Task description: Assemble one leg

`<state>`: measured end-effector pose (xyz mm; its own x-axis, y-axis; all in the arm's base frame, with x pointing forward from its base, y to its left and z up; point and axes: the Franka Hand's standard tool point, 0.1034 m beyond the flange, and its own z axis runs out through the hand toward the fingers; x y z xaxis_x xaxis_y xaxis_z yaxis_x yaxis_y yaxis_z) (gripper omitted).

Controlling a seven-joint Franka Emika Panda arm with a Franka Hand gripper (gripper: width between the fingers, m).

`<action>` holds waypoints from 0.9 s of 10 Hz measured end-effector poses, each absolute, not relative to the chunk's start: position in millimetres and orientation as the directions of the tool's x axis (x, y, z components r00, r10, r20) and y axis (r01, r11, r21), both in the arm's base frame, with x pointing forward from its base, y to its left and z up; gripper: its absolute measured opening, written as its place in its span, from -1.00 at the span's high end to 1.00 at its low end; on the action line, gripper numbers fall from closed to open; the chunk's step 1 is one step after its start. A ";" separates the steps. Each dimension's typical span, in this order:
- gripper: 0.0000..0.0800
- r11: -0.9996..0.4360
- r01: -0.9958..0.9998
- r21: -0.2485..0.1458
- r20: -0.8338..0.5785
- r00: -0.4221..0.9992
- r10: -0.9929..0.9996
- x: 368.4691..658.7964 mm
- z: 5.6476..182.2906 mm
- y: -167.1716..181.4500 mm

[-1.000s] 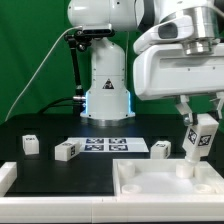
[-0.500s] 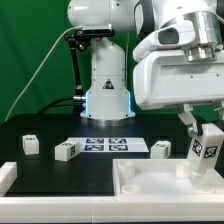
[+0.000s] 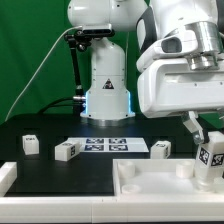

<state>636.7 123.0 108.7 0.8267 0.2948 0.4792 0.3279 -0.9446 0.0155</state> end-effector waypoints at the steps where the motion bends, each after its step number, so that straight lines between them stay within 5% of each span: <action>1: 0.26 -0.944 0.331 0.016 0.480 0.825 0.297 633.5 106.8 124.9; 9: 0.26 -0.952 0.302 0.041 0.579 0.770 0.269 616.0 93.2 113.3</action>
Offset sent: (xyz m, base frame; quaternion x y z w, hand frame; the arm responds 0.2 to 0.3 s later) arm -0.0155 0.0004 -0.0089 -0.0164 0.0240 0.0074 0.9995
